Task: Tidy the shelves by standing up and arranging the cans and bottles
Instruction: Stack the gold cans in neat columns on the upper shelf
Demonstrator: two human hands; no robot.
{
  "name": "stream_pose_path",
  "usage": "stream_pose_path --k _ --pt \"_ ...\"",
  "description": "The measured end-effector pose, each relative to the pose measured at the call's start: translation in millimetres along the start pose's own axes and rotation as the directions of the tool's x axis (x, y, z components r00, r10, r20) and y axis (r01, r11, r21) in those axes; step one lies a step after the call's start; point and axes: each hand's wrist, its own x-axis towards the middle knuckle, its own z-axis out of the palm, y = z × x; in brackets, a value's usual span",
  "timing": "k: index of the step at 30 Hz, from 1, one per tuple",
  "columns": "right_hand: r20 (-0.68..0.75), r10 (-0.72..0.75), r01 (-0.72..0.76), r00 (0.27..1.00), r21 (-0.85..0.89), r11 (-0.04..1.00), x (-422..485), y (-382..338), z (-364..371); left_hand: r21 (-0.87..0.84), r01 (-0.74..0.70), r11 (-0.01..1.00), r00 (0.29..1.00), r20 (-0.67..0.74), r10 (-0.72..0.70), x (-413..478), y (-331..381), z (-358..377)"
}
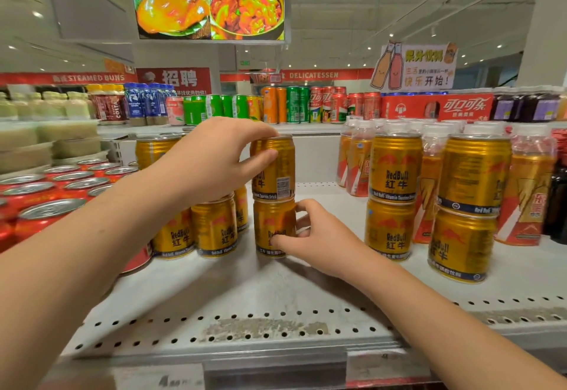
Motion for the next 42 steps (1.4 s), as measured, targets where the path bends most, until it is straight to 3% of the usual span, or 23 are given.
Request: stream_pose_path --k 8,16,23,29,35,42 --pt "-0.045 -0.036 0.034 0.998 -0.054 0.998 -1.9 -4.5 9.8 0.024 0.001 1.0 1.0 -0.005 0.0 -2.7 -1.9 -12.3" --pt "0.036 -0.098 0.102 0.994 -0.124 0.987 4.6 -10.9 15.5 0.01 0.036 0.999 0.999 0.015 -0.036 -2.5 -16.3 -10.8" --pt "0.055 -0.097 0.1 0.994 -0.047 0.994 5.9 -16.9 18.7 0.071 0.061 0.996 0.998 -0.037 -0.058 -0.5 -13.9 -5.5" --pt "0.021 -0.104 0.105 0.994 -0.083 0.991 6.1 -14.9 19.2 -0.049 0.105 0.993 0.994 -0.023 -0.107 1.8 -14.2 -6.1" --pt "-0.033 -0.107 0.1 0.994 -0.175 0.979 -0.5 -15.6 26.7 -0.017 0.15 0.989 0.983 -0.105 -0.151 -1.3 -9.1 2.6" --pt "-0.012 -0.107 0.103 0.994 -0.186 0.977 -4.4 -17.4 25.9 -0.013 0.124 0.992 0.989 -0.085 -0.124 -7.2 -8.9 -1.8"
